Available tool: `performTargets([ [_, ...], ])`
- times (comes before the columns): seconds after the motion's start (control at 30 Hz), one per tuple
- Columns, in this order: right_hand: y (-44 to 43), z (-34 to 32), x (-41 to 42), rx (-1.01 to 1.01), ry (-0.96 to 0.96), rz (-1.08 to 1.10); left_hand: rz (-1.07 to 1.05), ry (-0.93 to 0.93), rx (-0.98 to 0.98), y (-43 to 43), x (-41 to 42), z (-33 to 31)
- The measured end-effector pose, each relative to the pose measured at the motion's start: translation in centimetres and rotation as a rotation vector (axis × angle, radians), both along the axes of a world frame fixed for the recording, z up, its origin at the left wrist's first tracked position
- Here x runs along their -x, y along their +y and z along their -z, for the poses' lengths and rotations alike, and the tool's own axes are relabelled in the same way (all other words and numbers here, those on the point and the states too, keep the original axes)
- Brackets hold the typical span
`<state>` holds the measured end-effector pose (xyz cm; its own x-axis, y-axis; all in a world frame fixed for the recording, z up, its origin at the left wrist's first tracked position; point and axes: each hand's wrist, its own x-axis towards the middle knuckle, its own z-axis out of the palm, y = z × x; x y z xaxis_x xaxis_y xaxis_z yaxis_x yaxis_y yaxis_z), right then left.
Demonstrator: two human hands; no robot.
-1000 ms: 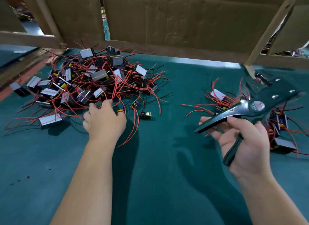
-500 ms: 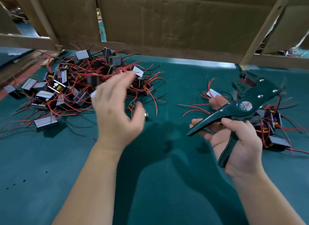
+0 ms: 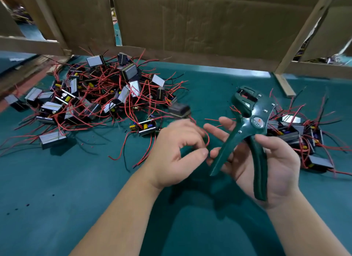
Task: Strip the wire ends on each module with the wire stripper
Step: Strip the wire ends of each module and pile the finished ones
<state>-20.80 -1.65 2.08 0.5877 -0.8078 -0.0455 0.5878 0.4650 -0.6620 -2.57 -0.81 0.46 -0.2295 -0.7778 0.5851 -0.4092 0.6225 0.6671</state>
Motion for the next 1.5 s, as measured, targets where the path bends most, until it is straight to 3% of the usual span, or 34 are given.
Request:
performTargets([
  [0.17,0.1,-0.1,-0.1,0.003,0.028,-0.049,0.249,0.271,-0.494,0.3,0.9,0.2],
  [0.23,0.1,-0.1,-0.1,0.008,0.053,-0.034,0.26,0.282,-0.579,0.3,0.8,0.4],
  [0.33,0.0,0.0,-0.3,-0.007,0.086,0.015,0.142,0.208,-0.512,0.0,0.2,0.7],
  [0.43,-0.1,0.4,-0.5,-0.032,0.115,0.1,-0.159,0.19,-0.508,-0.5,0.2,1.2],
  [0.57,-0.4,0.7,-0.5,-0.012,0.21,0.259,-0.449,-0.144,-0.39,-1.0,0.6,2.1],
  [0.8,-0.8,0.7,-0.2,-0.029,0.358,0.21,-0.506,-0.423,-0.294,-0.8,0.4,1.7],
  [1.03,-0.8,0.9,0.0,-0.067,0.444,0.031,-0.516,-0.564,-0.164,-1.0,1.7,2.2],
  [1.13,-0.6,1.1,-0.3,-0.059,0.426,0.03,-0.574,-0.57,-0.239,-1.2,1.7,2.5],
  [1.27,-0.5,1.1,-0.5,0.0,0.268,0.049,-0.577,-0.433,-0.364,-1.3,1.3,2.3],
  [1.4,-0.1,0.6,-0.5,0.072,0.205,-0.094,-0.489,0.069,-0.261,-1.5,0.4,1.1],
  [1.5,0.2,0.6,-0.6,0.092,0.208,-0.146,-0.401,0.369,-0.349,-1.3,-0.2,0.3],
])
